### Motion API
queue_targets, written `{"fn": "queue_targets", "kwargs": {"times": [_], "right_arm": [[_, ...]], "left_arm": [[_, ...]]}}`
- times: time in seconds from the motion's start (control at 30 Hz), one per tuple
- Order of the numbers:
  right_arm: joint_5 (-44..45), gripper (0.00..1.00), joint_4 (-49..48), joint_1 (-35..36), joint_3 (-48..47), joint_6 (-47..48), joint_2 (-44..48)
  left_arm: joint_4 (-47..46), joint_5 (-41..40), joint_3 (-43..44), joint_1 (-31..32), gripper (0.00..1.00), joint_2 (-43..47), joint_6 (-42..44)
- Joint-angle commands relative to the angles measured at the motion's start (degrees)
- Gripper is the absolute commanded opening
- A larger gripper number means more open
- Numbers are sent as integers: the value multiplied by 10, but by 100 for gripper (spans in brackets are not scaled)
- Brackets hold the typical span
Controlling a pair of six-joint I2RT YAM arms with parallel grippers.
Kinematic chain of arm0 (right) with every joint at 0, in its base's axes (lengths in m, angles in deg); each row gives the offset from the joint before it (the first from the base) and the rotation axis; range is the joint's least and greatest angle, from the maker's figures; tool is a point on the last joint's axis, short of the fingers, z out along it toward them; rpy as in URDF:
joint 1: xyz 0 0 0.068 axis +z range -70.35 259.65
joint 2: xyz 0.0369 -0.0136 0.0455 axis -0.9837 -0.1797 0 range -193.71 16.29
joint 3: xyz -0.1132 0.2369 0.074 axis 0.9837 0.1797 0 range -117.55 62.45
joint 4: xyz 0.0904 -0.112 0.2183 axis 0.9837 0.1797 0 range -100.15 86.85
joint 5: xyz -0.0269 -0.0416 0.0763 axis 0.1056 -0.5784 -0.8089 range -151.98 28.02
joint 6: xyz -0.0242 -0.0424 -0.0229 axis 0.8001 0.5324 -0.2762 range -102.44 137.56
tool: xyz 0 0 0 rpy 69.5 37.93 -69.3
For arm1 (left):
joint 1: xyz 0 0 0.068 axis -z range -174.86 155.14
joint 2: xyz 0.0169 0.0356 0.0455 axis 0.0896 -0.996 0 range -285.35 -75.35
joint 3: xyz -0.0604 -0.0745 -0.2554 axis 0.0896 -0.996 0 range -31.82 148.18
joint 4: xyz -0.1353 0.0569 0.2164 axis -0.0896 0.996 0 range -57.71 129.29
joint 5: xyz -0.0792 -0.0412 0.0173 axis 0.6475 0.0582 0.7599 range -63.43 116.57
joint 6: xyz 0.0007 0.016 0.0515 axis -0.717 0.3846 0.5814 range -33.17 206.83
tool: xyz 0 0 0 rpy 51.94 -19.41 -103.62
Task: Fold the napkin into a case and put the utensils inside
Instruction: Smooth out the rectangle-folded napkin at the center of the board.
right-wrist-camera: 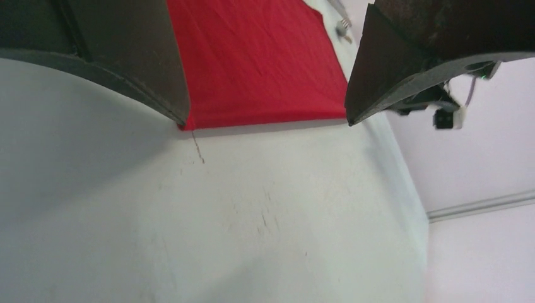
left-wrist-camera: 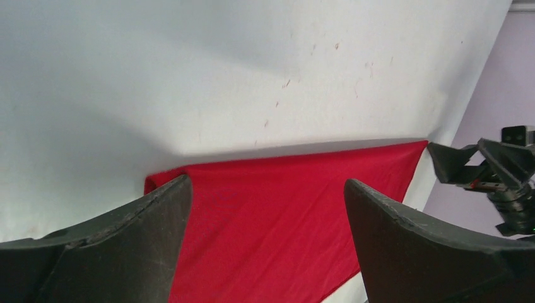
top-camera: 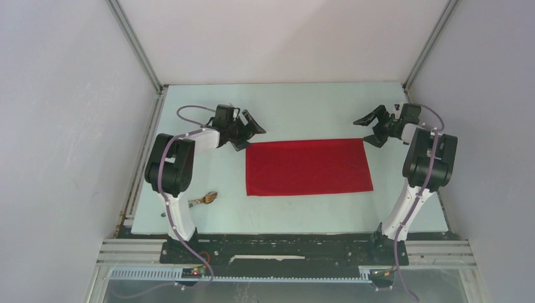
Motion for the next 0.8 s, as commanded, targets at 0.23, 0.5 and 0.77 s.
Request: {"fn": "queue_targets", "kwargs": {"times": [0.23,0.5,0.77], "right_arm": [[306,100,415,61,-143,200,121],[327,98,532,75,-115,246,110],[297,83,555,65,-139,297,61]], "left_arm": [[136,88,1,10,100,272,43],[291,126,3,88,100,394,201],[315,62,-59,105,100,440,258]]}}
